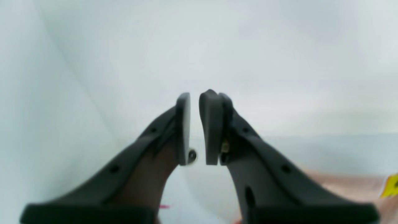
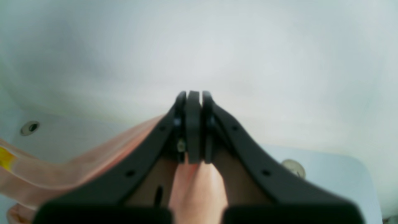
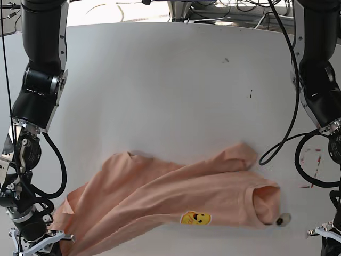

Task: Fold the T-shirt properly
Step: 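Release the shirt with the left gripper and raise it away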

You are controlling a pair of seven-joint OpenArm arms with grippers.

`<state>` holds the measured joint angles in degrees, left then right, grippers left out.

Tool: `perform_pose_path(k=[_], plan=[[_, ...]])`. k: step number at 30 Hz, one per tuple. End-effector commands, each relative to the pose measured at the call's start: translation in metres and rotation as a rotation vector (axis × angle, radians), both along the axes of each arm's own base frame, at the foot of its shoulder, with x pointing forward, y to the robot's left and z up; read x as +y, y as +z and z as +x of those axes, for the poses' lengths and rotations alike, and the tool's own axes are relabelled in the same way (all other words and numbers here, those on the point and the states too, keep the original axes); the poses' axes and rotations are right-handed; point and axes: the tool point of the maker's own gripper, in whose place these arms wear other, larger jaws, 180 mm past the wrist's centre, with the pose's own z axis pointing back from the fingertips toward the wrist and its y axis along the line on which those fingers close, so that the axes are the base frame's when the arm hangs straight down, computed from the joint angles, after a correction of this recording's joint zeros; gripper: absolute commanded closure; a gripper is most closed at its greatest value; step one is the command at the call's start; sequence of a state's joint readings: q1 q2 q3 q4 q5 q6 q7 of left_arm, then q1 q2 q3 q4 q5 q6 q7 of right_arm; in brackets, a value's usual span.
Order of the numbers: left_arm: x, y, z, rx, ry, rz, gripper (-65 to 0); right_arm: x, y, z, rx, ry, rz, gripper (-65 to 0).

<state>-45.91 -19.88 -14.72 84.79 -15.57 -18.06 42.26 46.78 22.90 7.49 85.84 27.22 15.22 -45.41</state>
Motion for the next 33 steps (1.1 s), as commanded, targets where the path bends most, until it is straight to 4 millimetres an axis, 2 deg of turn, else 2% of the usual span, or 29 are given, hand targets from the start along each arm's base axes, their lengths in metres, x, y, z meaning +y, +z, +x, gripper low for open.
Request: perform_pose_path(k=[1, 2, 4, 12, 18, 20, 22, 26, 30, 32, 33], plan=[[0.003, 0.039, -0.005, -0.087, 0.007, 0.015, -5.9, 0.01, 0.046, -0.002, -0.109, 0.024, -0.034, 0.0], [0.003, 0.05, -0.007, -0.108, 0.009, 0.021, -6.0, 0.019, 0.055, -0.002, -0.12, 0.042, -0.056, 0.0], [0.002, 0.056, -0.008, -0.112, 0.01, 0.024, -5.9, 0.024, 0.06, -0.002, -0.123, 0.05, -0.072, 0.0], [0.002, 0.063, -0.013, -0.054, 0.02, 0.039, -4.8, 0.03, 0.065, -0.002, -0.101, 0.061, -0.133, 0.0], [0.002, 0.049, -0.013, 0.009, 0.027, 0.044, -4.6, 0.021, 0.049, -0.008, -0.075, 0.043, -0.131, 0.0], [0.003, 0.042, -0.013, 0.032, 0.03, 0.049, -4.6, 0.018, 0.04, -0.01, -0.062, 0.039, -0.128, 0.0], [0.01, 0.031, -0.015, 0.084, 0.04, 0.056, -3.7, 0.011, 0.017, -0.01, -0.015, 0.021, -0.109, 0.0], [0.011, 0.012, -0.015, 0.138, 0.041, 0.066, -3.3, 0.006, 0.003, -0.012, 0.007, 0.013, -0.092, 0.0], [0.009, -0.011, -0.016, 0.187, 0.036, 0.067, -5.5, 0.002, -0.009, -0.012, 0.033, 0.006, -0.08, 0.0], [0.004, -0.041, -0.016, 0.218, 0.002, 0.043, -15.4, 0.008, -0.017, -0.009, 0.059, 0.018, -0.092, 0.0], [0.002, -0.046, -0.017, 0.221, -0.003, 0.041, -20.2, 0.009, -0.019, -0.009, 0.065, 0.02, -0.092, 0.0]])
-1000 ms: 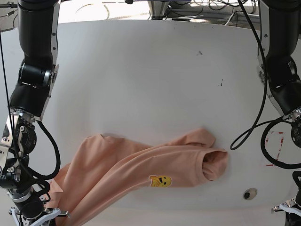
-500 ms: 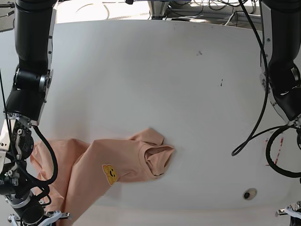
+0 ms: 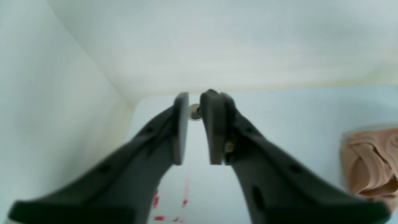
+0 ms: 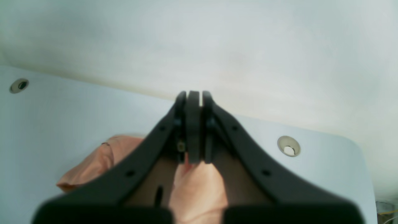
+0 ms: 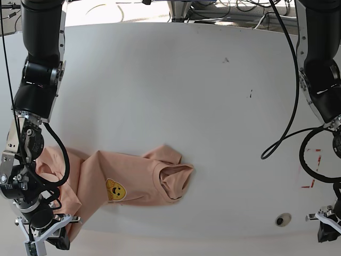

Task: Fold the T-shirt properly
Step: 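Release the shirt with the left gripper and raise it away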

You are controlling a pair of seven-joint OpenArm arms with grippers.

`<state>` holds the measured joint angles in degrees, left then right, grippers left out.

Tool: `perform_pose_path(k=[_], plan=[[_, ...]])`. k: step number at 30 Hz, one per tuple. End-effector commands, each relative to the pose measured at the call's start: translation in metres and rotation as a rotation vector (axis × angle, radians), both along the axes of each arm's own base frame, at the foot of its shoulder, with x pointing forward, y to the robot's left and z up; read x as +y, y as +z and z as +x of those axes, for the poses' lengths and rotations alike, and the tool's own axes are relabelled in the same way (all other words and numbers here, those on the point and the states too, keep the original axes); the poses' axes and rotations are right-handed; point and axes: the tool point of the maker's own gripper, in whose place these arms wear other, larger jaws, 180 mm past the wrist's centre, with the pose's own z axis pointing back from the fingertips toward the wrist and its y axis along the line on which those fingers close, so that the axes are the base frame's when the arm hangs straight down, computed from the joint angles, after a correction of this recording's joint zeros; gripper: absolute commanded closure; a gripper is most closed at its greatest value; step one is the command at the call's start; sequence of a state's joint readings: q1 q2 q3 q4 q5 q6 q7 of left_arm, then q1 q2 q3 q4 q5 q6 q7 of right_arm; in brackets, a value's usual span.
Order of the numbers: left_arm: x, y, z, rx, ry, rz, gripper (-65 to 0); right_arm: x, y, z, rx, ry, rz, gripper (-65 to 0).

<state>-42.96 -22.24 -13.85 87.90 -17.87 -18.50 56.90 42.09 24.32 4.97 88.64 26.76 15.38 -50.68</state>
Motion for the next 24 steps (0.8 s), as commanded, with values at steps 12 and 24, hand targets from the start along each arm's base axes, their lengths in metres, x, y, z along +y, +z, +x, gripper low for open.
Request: perform_pose_path(k=[12, 24], plan=[[-0.02, -0.045, -0.002, -0.039, -0.057, -0.055, -57.8, 0.016, 0.01, 0.003, -0.041, 0.022, 0.023, 0.0], [-0.056, -0.074, -0.01, 0.046, -0.169, -0.122, -47.0, 0.018, -0.017, -0.003, 0.026, 0.028, 0.001, 0.0]])
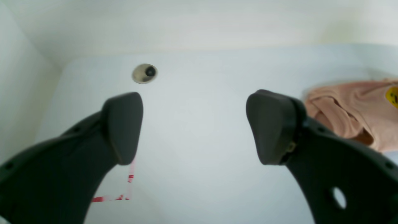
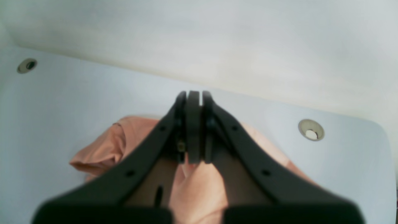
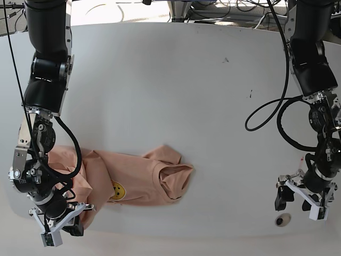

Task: Fold the T-shirt properly
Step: 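Release the shirt with the left gripper and raise it away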

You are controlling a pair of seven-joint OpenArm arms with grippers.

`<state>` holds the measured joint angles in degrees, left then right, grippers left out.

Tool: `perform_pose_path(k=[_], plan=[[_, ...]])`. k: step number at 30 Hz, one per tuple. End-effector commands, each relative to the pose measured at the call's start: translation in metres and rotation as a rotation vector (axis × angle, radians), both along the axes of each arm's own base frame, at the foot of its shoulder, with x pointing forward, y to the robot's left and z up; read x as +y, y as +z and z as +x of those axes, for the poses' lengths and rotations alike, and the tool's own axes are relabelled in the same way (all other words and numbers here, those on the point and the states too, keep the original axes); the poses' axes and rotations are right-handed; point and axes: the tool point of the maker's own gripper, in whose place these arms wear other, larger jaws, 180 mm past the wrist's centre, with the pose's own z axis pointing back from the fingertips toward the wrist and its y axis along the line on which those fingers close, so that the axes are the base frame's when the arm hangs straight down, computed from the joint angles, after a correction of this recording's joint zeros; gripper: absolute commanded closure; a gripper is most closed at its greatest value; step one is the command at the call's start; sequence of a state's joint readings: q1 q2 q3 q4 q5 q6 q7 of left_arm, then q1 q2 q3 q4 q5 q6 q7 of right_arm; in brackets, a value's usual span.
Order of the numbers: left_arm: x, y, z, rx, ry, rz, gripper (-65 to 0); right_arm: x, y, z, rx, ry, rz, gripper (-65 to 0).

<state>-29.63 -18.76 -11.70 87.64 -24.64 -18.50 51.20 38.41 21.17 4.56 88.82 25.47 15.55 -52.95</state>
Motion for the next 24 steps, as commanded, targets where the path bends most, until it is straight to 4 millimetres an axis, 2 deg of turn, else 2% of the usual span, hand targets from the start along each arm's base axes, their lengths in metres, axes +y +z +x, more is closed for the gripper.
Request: perform_pose_path(k=[1, 7, 13, 15, 17, 24], plan=[[-0.007, 0.024, 0.002, -0.073, -0.027, -0.005, -46.1, -0.003, 0.025, 0.001, -0.074, 0.001, -0.008, 0.0], [-0.025, 0.012, -0.002, -0.056, -0.081, -0.033, -44.0, -0.003, 0.022, -0.001, -0.077, -0.003, -0.005, -0.2], [-0.033, -0.008, -0.006, -0.022, -0.096, -0.039, -45.3, -0.005, 0.015, -0.003, -0.064, -0.007, -0.004, -0.3], [-0.036, -0.018, -0.008, -0.001, -0.099, -0.042, -45.5, -0.006, 0.009, -0.005, -0.053, -0.009, -0.008, -0.2], [-0.039, -0.05, -0.021, 0.074, -0.099, -0.036, -46.3, -0.008, -0.006, -0.013, -0.022, -0.011, -0.021, -0.1], [-0.045, -0.086, -0.039, 0.147, -0.102, -0.042, -48.0, -0.009, -0.022, -0.019, 0.009, -0.012, -0.027, -0.2]])
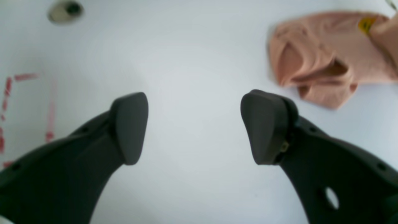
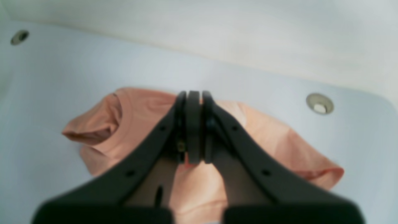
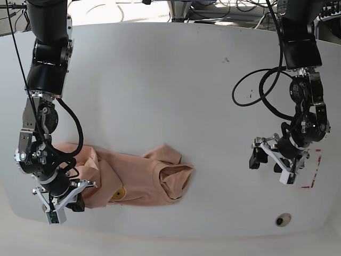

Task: Fold the T-shirt properly
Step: 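Release the shirt with the left gripper and raise it away, then move the left gripper to the shirt beside the right gripper and grasp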

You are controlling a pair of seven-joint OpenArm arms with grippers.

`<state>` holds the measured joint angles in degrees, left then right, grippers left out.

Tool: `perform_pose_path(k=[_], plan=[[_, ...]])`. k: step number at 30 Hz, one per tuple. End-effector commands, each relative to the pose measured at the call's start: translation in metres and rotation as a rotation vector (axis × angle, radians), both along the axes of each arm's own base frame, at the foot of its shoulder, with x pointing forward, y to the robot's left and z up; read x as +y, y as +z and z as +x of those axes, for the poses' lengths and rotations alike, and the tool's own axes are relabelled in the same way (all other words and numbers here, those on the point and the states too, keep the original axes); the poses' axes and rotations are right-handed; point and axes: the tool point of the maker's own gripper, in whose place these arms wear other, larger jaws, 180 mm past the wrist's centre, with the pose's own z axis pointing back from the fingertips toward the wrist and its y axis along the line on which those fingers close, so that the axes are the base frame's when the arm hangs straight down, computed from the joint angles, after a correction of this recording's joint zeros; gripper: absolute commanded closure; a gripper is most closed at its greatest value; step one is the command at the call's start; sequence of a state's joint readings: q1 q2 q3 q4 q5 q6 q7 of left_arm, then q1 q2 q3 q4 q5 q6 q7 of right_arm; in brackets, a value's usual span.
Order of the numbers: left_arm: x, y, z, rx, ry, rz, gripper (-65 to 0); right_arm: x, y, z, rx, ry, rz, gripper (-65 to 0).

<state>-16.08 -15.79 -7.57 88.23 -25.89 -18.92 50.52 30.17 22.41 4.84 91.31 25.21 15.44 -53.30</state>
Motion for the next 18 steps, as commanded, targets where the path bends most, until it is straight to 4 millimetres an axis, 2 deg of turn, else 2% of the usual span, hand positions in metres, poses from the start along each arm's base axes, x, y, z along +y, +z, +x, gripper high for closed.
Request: perform_pose_path(k=[1, 3, 9, 11, 13, 18], plan=[[0.001, 0.021, 0.007, -0.078, 0.003, -0.01, -48.3, -0.003, 0.031, 0.006, -0.096, -0.001, 0.003, -0.2], [0.001, 0.003, -0.007, -0.044, -0.002, -0.014, -51.4, -0.001, 0.024, 0.003, -0.08, 0.003, 0.011, -0.4], [0.0, -0.017, -0.02, -0.009, -0.002, -0.018, -54.4, 0.0, 0.016, 0.0, -0.066, 0.004, 0.014, -0.4], [-0.002, -0.023, -0.024, 0.005, -0.007, -0.017, -54.3, -0.001, 0.016, 0.0, -0.065, 0.003, 0.013, -0.4], [-0.012, -0.034, -0.031, 0.035, -0.036, -0.001, -52.3, -0.002, 0.029, 0.004, -0.091, 0.0, 0.014, -0.5], [-0.028, -0.04, -0.033, 0.047, -0.071, 0.003, -50.8, -0.005, 0.032, 0.004, -0.098, -0.008, 0.015, -0.4]])
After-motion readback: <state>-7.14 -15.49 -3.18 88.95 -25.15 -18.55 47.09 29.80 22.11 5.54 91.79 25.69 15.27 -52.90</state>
